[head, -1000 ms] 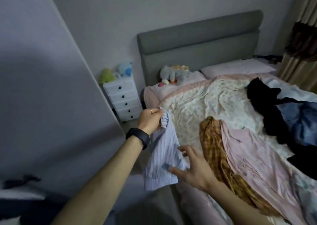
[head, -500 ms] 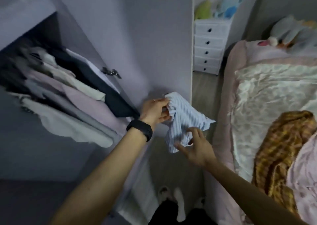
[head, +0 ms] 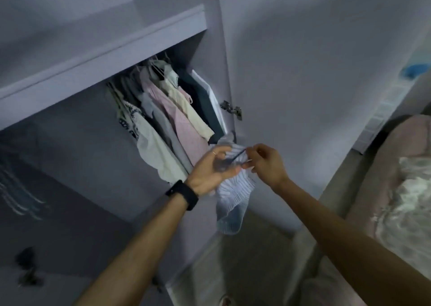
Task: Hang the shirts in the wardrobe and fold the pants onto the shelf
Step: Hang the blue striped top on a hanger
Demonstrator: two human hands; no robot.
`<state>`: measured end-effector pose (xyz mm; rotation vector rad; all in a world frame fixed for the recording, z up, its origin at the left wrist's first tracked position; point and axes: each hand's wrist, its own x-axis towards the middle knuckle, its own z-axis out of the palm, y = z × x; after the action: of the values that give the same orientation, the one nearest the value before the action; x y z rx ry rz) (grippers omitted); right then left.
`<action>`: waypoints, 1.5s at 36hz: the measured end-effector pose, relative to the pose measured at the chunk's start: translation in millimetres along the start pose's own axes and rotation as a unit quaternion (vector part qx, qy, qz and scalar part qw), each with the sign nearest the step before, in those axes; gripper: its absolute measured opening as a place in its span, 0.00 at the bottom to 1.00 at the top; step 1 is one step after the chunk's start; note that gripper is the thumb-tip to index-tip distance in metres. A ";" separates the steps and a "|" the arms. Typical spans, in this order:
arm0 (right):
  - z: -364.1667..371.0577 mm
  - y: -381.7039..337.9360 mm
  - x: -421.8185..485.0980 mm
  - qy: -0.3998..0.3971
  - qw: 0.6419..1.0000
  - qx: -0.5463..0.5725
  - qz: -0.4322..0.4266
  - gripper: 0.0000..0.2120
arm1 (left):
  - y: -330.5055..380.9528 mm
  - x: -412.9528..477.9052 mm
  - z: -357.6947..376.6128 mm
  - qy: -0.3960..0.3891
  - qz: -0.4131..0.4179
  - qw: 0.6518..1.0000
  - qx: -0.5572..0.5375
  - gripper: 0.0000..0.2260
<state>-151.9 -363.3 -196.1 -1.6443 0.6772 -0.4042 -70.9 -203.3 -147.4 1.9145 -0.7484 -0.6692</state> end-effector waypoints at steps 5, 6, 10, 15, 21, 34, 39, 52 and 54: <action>30.0 -28.6 27.1 -0.075 0.996 0.029 0.038 0.09 | -46.0 -11.2 -1.9 0.017 0.000 0.986 0.166 0.43; 33.9 -31.4 29.3 -0.084 0.995 0.027 0.040 0.09 | -49.7 -10.9 0.1 0.037 -0.003 0.979 0.200 0.44; 52.1 -40.7 40.6 -0.095 0.994 0.029 0.038 0.12 | -70.3 -9.4 -2.1 0.073 0.004 0.938 0.339 0.41; 73.8 -44.7 56.0 -0.127 0.990 0.039 0.056 0.07 | -80.9 -8.9 -31.9 0.142 0.008 0.931 0.337 0.28; 89.0 -34.8 73.2 -0.213 0.974 0.029 0.070 0.04 | -76.3 10.2 -59.0 0.162 0.012 0.938 0.307 0.16; 106.3 46.9 22.8 -0.317 0.902 -0.215 -0.200 0.25 | -41.8 5.5 -74.9 0.347 -0.213 0.870 0.278 0.10; 125.2 57.1 19.2 -0.305 0.868 -0.323 -0.222 0.18 | -29.5 -33.0 -80.1 0.473 -0.263 0.822 0.180 0.11; 158.8 -20.6 79.7 -0.302 0.725 -0.498 -0.368 0.11 | -46.2 -191.9 -118.9 0.427 -0.469 0.696 0.336 0.09; 162.5 -49.0 88.4 -0.301 0.728 -0.491 -0.372 0.11 | -55.0 -206.0 -119.9 0.393 -0.491 0.685 0.367 0.11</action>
<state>24.9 -290.3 -188.7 -2.8709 -0.4368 0.0093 -109.9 36.6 -119.4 2.9922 0.8028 0.0019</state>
